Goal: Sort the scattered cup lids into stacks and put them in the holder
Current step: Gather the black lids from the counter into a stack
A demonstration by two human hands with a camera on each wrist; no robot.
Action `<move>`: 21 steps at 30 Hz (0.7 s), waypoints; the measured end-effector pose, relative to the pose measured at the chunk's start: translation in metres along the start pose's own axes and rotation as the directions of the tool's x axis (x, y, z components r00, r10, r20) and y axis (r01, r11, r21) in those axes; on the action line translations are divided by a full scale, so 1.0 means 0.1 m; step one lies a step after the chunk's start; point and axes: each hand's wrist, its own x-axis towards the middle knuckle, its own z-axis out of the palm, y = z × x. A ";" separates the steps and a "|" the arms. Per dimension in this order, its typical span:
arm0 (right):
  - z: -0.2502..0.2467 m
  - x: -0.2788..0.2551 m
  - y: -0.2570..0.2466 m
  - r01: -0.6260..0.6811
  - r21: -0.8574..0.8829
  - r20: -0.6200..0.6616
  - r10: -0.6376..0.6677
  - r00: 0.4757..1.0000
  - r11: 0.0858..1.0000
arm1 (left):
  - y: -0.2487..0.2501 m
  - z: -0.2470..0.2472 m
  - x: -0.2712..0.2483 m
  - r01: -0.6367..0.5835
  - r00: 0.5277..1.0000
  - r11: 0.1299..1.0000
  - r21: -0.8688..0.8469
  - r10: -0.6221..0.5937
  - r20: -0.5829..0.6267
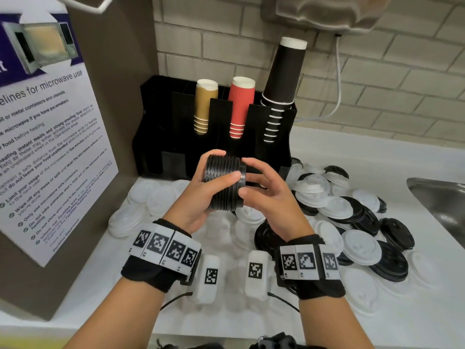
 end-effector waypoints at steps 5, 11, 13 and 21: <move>0.00 0.01 -0.08 0.043 -0.015 0.010 -0.043 0.999 0.999 | 0.01 0.02 0.02 -0.032 0.999 0.999 -0.041 0.032 -0.007; -0.20 0.29 -0.27 -0.001 -0.391 0.131 0.056 0.990 0.920 | 0.12 -0.09 0.09 -0.101 0.991 0.992 -0.071 0.094 -0.098; -0.31 0.43 -0.26 -0.013 -0.726 0.141 0.166 0.976 0.688 | 0.15 -0.17 0.10 -0.120 0.985 0.989 -0.082 0.108 -0.138; -0.15 0.63 0.12 0.151 -0.978 0.046 0.554 0.831 -0.146 | 0.23 -0.32 0.09 -0.137 0.977 0.988 -0.076 0.122 -0.175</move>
